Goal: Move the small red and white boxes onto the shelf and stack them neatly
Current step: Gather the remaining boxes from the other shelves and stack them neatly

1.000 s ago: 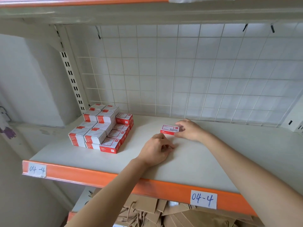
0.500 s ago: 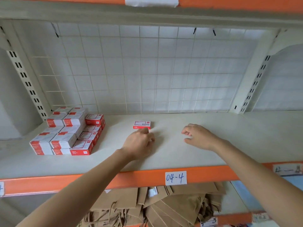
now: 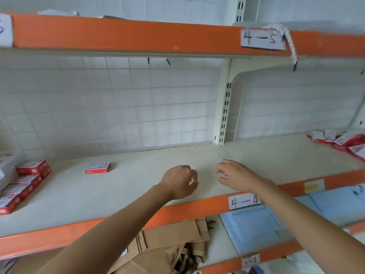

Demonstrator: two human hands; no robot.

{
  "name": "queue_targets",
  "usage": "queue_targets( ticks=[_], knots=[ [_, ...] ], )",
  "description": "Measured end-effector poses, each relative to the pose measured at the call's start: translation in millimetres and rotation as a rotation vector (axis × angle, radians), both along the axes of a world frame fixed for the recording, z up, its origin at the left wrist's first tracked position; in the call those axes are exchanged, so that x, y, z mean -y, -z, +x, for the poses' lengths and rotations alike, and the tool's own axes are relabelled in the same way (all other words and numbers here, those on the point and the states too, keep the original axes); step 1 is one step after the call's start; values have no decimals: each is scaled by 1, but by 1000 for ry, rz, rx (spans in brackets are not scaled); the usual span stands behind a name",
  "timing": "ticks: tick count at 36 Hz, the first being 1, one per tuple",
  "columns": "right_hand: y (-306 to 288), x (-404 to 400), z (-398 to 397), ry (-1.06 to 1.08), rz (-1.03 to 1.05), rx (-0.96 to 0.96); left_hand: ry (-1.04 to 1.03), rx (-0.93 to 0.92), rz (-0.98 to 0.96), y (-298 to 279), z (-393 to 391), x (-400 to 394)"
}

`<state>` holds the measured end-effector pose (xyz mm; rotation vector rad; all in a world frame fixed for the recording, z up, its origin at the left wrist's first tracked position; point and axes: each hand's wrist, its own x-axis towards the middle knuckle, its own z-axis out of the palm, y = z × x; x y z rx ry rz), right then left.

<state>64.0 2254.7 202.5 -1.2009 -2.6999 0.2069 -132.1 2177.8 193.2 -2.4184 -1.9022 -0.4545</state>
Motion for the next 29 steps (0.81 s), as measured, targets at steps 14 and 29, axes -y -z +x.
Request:
queue_targets(
  ticks=[14,29],
  knots=[
    [9,-46,195,273,-16,-137,171,74,-61,10,197,-97],
    [-14,-164,308,428,57,-71,240,174,-123,0,310,-247]
  ],
)
